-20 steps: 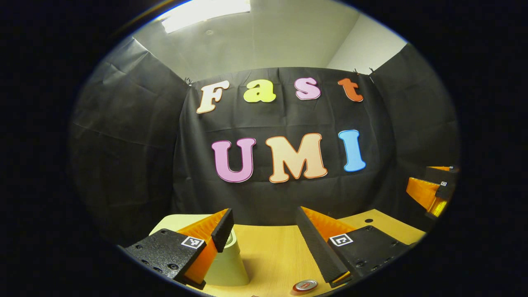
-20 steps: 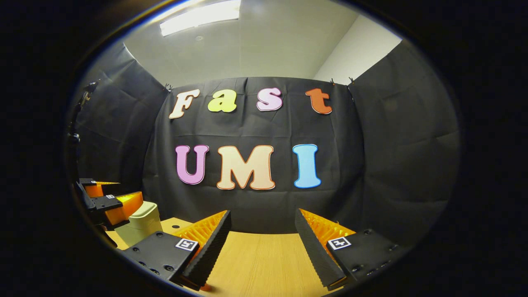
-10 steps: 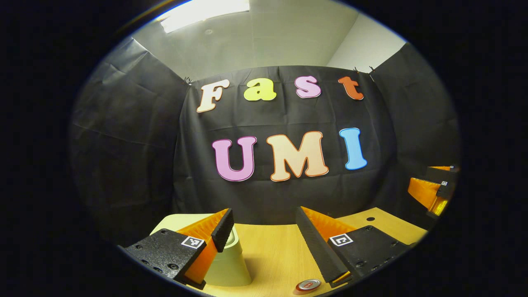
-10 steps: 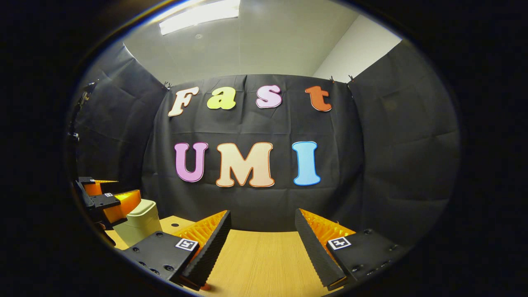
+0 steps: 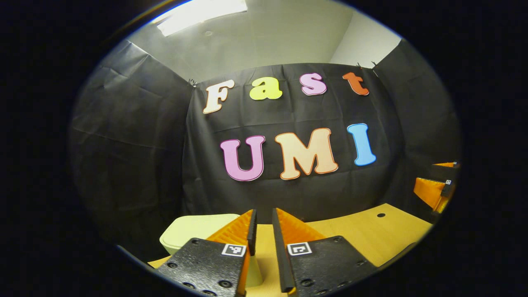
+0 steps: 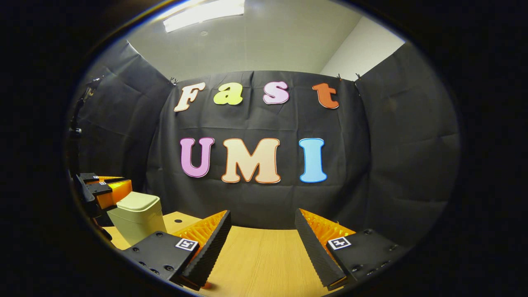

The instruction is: Press the lid of the desktop garbage bin to open it, pick up the crumpled paper on the desktop and throw it into the bin, then pick up the pop can on the desktop and drop it into the bin, and finally close the garbage bin lid.

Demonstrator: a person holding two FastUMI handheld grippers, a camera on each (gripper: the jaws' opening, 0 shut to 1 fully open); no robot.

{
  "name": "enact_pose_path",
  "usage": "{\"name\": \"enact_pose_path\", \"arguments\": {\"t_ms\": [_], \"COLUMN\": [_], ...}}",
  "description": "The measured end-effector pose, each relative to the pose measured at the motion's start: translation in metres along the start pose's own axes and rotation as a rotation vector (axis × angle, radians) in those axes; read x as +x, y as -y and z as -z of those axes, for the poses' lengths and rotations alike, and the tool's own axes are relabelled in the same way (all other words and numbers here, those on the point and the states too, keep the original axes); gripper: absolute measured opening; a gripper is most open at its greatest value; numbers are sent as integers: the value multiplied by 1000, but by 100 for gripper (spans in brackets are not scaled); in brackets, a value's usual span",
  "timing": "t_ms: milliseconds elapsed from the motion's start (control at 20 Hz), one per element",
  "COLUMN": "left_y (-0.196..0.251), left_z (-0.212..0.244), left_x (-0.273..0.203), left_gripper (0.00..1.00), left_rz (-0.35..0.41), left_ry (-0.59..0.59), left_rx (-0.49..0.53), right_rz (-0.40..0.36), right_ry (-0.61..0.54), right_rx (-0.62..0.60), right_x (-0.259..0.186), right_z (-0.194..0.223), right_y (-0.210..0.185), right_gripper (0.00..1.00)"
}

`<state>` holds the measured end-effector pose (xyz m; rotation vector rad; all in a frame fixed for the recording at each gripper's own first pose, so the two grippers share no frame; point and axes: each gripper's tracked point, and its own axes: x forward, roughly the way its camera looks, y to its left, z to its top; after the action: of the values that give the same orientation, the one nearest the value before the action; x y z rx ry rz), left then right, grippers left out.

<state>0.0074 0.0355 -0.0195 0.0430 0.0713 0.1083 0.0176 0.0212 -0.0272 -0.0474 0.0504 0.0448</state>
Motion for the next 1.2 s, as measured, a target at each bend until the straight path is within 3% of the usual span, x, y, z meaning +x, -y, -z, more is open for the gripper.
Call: {"name": "enact_pose_path", "arguments": {"t_ms": [50, 150, 200, 650, 1100, 1200], "left_y": [-4, -21, -31, -89, -120, -119], "left_z": [1, -4, -2, 44, 111, 106], "left_x": [2, 5, 3, 22, 26, 30], "left_gripper": [18, 14, 0, 0, 0, 0], "left_rz": [-9, -55, -92, -200, -249, -241], "left_ry": [0, 17, 17, -84, -230, -188], "left_rx": [-4, -22, -32, -30, -80, -76], "right_rz": [-3, -10, -13, -40, -17, -21], "right_ry": [0, 1, 3, 1, -53, -58], "right_rx": [-3, -2, -1, -19, -59, -62], "right_x": [1, 4, 5, 15, 17, 17], "right_z": [0, -1, -2, 1, 19, 21], "right_y": [-2, -6, -8, -29, -31, -35], "right_gripper": [98, 99, 98, 99, 98, 98]}}
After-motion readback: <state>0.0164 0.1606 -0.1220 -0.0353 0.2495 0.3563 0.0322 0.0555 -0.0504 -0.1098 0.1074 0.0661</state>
